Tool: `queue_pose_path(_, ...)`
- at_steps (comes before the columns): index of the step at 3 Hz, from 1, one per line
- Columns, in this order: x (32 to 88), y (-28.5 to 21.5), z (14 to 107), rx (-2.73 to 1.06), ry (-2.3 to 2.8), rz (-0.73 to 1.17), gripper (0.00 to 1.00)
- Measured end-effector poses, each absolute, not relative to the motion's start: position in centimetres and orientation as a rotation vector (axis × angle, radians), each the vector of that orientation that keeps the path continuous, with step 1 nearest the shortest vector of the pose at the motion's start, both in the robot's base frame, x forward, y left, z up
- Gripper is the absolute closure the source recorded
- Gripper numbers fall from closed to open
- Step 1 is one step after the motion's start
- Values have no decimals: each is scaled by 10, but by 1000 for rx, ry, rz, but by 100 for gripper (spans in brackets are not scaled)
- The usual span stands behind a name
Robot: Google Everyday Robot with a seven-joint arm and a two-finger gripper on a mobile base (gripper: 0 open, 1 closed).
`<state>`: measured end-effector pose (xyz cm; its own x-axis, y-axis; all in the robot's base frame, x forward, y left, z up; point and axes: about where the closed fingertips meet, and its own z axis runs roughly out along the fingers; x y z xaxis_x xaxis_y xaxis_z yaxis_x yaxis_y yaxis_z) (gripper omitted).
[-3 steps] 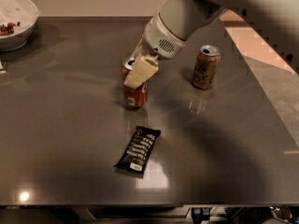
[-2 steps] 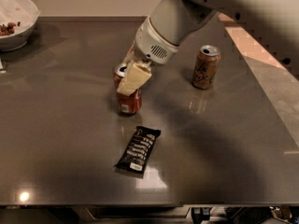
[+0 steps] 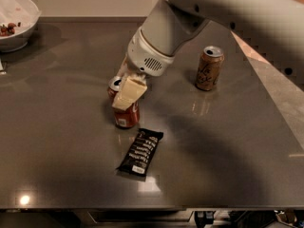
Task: Move coke can near rxbar chocolate
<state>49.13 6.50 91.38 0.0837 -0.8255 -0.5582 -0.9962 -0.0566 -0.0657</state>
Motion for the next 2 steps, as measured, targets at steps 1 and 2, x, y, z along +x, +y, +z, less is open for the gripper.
queue_pose_path(1,487,67,909,-1952,1795,526,59)
queue_pose_path(2,485,68,902,-1958,1794,532,35)
